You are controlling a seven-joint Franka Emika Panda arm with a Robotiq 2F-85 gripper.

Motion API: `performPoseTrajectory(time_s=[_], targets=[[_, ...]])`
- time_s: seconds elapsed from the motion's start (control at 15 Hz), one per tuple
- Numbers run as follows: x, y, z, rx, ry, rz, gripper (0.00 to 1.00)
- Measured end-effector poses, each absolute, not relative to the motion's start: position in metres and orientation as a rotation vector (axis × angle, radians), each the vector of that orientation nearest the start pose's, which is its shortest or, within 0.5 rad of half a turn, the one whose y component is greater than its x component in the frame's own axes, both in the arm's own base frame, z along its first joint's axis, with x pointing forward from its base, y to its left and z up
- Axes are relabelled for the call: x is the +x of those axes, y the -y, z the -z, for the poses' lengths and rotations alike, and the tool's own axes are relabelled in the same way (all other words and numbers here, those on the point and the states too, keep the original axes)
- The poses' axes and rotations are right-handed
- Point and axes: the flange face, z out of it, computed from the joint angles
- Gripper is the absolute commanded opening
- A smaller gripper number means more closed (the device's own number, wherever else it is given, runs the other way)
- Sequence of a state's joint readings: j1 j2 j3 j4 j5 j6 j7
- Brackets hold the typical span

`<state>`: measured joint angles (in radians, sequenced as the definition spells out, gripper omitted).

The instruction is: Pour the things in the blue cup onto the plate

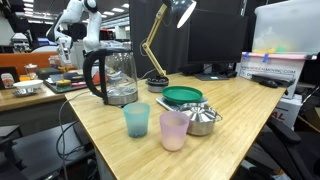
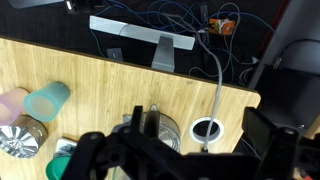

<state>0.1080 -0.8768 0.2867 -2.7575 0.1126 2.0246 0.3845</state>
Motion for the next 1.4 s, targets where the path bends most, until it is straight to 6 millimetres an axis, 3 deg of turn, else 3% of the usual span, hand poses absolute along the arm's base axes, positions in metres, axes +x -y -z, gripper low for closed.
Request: performPoseTrajectory(time_s=[0.27,0.6,1.2,1.4], targets=[[0.289,-0.106,-0.470,-3.162,-0.258,0.303,1.00],[0.296,-0.061,-0.512,-3.043,-0.433,0.414,1.00],[0.296,-0.057,-0.515,-3.026,-0.468,0.427,1.00],[0.304,-0.018,-0.529,-2.934,-0.669,0.492,1.00]])
